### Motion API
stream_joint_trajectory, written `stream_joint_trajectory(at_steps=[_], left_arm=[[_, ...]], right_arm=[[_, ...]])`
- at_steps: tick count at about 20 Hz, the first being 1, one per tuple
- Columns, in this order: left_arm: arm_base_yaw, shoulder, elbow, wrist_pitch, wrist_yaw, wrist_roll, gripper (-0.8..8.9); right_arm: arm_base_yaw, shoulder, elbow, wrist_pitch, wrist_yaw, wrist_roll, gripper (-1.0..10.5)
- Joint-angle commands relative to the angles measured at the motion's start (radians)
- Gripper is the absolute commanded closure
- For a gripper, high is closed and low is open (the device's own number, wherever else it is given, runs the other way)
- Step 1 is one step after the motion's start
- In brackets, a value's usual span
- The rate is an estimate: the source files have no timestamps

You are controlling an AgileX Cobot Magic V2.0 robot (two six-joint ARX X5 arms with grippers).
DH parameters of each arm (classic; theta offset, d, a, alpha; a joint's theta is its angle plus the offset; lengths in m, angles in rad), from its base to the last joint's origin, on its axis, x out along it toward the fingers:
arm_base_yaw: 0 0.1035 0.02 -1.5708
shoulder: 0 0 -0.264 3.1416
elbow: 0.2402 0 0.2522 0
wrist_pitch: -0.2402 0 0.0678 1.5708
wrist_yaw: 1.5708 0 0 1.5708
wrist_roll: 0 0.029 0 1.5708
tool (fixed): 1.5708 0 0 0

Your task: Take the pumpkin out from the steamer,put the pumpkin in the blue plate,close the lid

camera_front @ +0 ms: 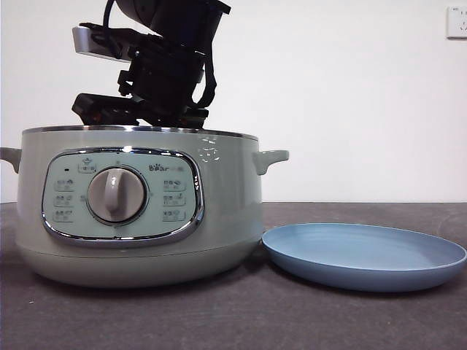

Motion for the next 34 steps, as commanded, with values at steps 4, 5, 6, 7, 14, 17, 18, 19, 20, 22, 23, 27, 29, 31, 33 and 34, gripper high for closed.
stream_joint_trajectory(at_steps=[4,5,6,7,14,17,18,19,20,22,23,27,29,31,33,34], left_arm=[[0.000,-0.010,0.019,0.048,-0.009,0.008,8.22],[0.000,-0.010,0.019,0.049,-0.009,0.008,8.22],[0.000,-0.010,0.019,0.051,-0.009,0.008,8.22],[0.000,-0.010,0.019,0.056,-0.008,0.008,8.22],[0.000,-0.010,0.019,0.099,-0.002,0.008,8.22],[0.000,-0.010,0.019,0.108,-0.002,0.008,8.22],[0.000,-0.010,0.019,0.109,-0.002,0.008,8.22],[0.000,-0.009,0.019,0.109,-0.002,0.008,8.22],[0.000,-0.004,0.019,0.109,-0.002,0.008,8.22],[0.000,0.002,0.019,0.109,0.001,0.008,8.22],[0.000,0.005,0.019,0.110,0.023,0.008,8.22],[0.000,0.026,0.019,0.124,0.055,0.008,8.22],[0.000,0.042,0.019,0.135,0.079,0.008,8.22],[0.000,0.049,0.019,0.140,0.097,0.008,8.22],[0.000,0.058,0.019,0.154,0.104,0.008,8.22],[0.000,0.060,0.019,0.160,0.104,0.008,8.22]], right_arm=[[0.003,-0.063,-0.002,-0.032,0.007,-0.004,9.6],[-0.003,-0.102,-0.002,-0.057,0.006,-0.003,9.6],[-0.009,-0.144,-0.002,-0.091,0.006,-0.003,9.6],[-0.023,-0.186,-0.002,-0.126,0.006,0.007,9.6],[-0.205,-0.401,-0.005,-0.464,0.008,0.180,9.6],[-0.233,-0.460,-0.047,-0.500,0.096,0.227,9.6],[-0.233,-0.488,-0.080,-0.488,0.139,0.244,9.6],[-0.233,-0.517,-0.121,-0.473,0.163,0.261,9.6],[-0.233,-0.550,-0.167,-0.449,0.164,0.272,9.6],[-0.233,-0.618,-0.278,-0.368,0.164,0.286,9.6],[-0.233,-0.650,-0.336,-0.318,0.164,0.293,9.6],[-0.240,-0.734,-0.557,-0.121,0.188,0.315,9.6],[-0.256,-0.732,-0.634,-0.059,0.185,0.317,9.6],[-0.267,-0.723,-0.711,0.029,0.186,0.319,9.6],[-0.289,-0.713,-0.776,0.117,0.181,0.319,9.6],[-0.301,-0.709,-0.793,0.143,0.179,0.319,9.6]])
